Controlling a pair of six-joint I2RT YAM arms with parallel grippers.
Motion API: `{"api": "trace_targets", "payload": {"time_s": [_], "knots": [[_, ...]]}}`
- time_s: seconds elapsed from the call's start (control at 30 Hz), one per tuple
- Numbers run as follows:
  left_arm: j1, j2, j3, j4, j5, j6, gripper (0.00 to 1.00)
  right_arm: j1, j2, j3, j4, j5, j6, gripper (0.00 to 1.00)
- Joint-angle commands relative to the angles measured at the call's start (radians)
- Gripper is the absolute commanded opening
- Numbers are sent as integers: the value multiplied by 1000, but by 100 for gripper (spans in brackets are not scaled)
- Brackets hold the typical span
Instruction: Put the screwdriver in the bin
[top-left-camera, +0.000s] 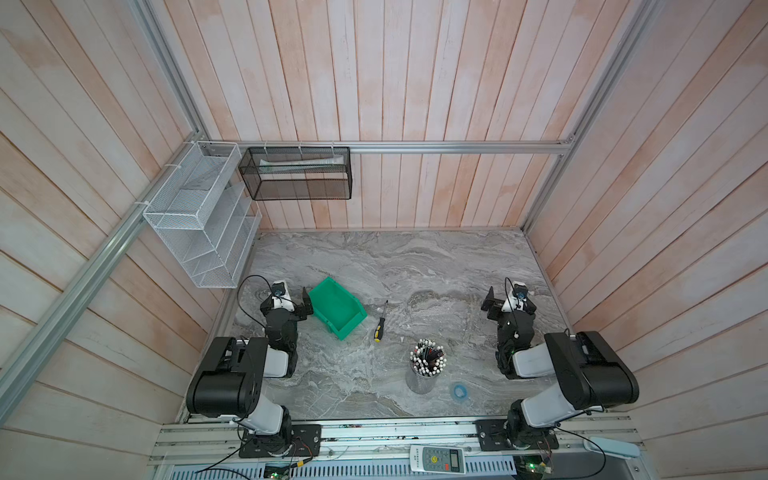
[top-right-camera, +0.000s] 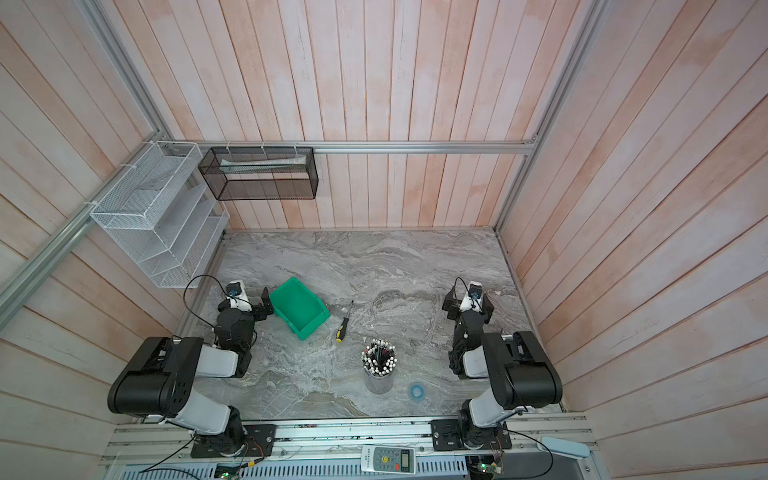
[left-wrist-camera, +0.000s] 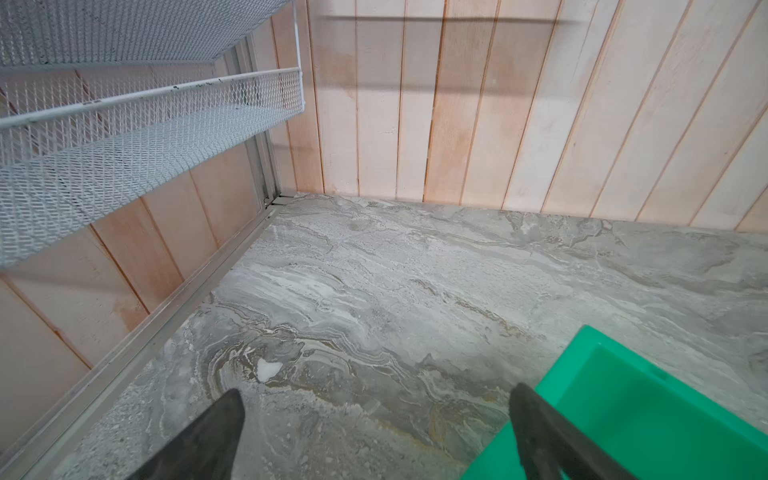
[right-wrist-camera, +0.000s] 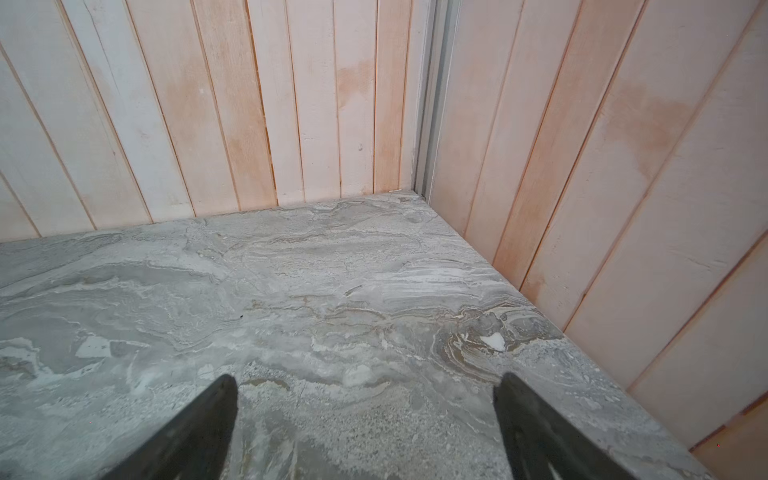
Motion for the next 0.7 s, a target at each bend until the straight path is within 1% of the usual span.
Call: {"api": "trace_targets", "payload": {"time_s": [0.0,0.23,0.3,0.67], "knots": [[5,-9,20,-10,11,-8,100,-2,-4,4,2,-10,12,98],[9,-10,21,-13,22,-11,100,-2,-3,6,2,-10,12,98],[21,-12,24,-23,45,-16,100,-2,-4,5,2,-10,13,98],[20,-13,22,-19,42,-14,100,-2,-4,4,-1,-10,12,99]]}}
